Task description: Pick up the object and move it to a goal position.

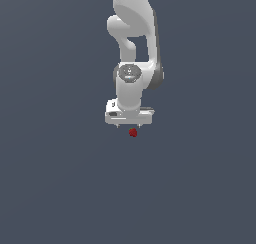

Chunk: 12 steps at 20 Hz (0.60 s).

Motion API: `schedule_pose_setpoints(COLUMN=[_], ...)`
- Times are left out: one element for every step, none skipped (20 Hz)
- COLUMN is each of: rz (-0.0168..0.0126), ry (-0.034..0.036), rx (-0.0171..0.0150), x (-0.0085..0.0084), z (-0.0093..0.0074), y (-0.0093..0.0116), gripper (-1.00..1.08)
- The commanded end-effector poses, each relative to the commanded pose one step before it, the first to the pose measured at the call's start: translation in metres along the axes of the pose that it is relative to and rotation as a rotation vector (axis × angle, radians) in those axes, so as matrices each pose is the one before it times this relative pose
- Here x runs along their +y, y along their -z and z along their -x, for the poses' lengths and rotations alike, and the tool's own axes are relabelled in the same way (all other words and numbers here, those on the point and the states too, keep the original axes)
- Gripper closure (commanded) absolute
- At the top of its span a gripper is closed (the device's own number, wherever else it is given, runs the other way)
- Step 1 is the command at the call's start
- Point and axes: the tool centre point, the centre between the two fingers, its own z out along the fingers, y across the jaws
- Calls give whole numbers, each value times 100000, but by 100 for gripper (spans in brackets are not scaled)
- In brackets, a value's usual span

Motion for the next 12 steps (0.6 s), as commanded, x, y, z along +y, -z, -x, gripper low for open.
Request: schedule_pose_setpoints(rz=[-436,-141,-128,-117,-104,-85,-74,-60,-52,-30,0,-30], ry=[-467,-147,-135,-125,-113,-93,-81,-67,-58,-34,0,-34], rx=[844,252,226,206,183,149,129,105,91,52,0,52], x=[-816,-262,-234,-206,-179,-157,-131,-107,-79,-61,-49,5], z=[539,195,182,168,151,133,115,95,75,54,31,13], y=[-1155,-374,-335,-295,-257,-226,-188,-154,-114,-88,-71,7], gripper=[-92,-92,-92,-92,-92,-92,-92,-92,-92,-92,-92,-92])
